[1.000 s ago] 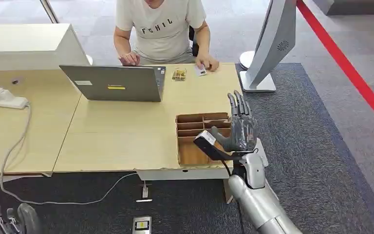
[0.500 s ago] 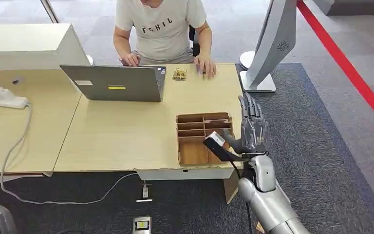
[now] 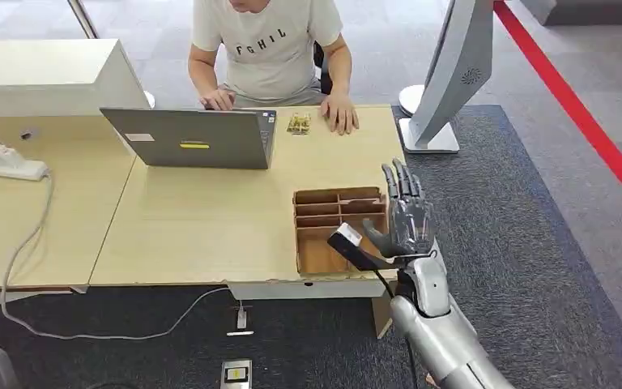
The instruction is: Pass the card to the sensor for recognition and then transmit it.
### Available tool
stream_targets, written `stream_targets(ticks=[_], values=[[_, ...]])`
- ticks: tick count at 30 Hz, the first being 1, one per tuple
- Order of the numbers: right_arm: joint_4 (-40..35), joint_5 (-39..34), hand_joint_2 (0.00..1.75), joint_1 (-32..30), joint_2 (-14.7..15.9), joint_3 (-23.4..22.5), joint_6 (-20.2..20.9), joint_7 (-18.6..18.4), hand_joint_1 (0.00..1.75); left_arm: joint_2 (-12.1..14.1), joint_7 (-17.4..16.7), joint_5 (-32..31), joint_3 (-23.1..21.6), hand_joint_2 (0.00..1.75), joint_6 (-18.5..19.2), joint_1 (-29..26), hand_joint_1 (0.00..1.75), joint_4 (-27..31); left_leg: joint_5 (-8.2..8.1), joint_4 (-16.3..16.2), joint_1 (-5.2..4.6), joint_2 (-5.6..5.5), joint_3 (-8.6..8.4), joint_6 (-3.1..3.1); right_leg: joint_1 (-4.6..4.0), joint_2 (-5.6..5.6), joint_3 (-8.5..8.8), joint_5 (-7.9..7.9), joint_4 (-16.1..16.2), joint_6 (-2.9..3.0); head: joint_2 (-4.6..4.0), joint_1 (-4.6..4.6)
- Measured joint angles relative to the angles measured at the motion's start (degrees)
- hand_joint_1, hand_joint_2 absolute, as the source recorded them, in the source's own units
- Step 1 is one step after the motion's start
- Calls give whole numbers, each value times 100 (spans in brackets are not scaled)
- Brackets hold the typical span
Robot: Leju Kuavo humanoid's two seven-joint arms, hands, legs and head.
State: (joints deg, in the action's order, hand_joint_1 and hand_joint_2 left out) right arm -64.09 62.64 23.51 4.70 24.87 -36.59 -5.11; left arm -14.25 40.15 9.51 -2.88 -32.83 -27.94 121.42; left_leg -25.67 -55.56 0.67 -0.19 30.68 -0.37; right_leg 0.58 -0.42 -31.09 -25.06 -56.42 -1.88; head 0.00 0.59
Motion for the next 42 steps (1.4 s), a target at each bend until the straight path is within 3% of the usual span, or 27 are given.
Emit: stream_targets(ticks=[6, 29, 35, 37, 38, 39, 40, 42], values=[[546, 66, 175, 208, -151, 188, 61, -2, 0, -61, 0, -11, 103, 175, -4, 3, 0, 0, 0, 0, 0, 0, -1, 0, 0, 0, -1, 0, 0, 0, 0, -4], [1281, 160, 175, 488, -337, 287, 256, -157, 0, -94, 0, -24, 114, 175, -98, -3, 0, 0, 0, 0, 0, -1, 0, 0, 0, -1, -1, 0, 0, 0, 0, 0], [1382, 157, 175, 551, -389, 289, 282, -160, 17, -94, 0, -17, 114, 175, -98, -2, 0, 0, 0, 0, 0, 0, 0, 0, 0, -1, -2, 0, 0, 0, 0, -2], [1381, 160, 175, 569, -400, 289, 315, -160, 40, -94, 0, -7, 114, 175, -96, -2, 0, 0, 0, 0, 0, 0, 0, 0, 0, -1, -1, 0, 0, 0, 0, -2], [1379, 162, 175, 577, -409, 291, 330, -160, 65, -94, 0, -4, 114, 175, -85, -2, 0, 0, 0, 0, 0, 0, 0, 0, 0, -1, -1, 0, 0, 0, 0, -2], [1379, 164, 175, 581, -415, 291, 341, -160, 155, -94, 0, -2, 114, 175, -81, -2, 0, 0, 0, 0, 0, 0, 0, 0, 0, -1, -1, 0, 0, 0, 0, 0], [1379, 164, 175, 582, -418, 291, 345, -160, 175, -94, 0, -2, 114, 175, -81, -2, 0, 0, 0, 0, 0, 0, 0, 0, 0, -1, -1, 0, 0, 0, 0, -2], [1379, 166, 175, 582, -424, 293, 371, -160, 175, -94, 0, 0, 114, 175, -76, -2, 0, 0, 0, 0, 0, 0, 0, 0, 0, -1, -1, 0, 0, 0, 0, -2]])
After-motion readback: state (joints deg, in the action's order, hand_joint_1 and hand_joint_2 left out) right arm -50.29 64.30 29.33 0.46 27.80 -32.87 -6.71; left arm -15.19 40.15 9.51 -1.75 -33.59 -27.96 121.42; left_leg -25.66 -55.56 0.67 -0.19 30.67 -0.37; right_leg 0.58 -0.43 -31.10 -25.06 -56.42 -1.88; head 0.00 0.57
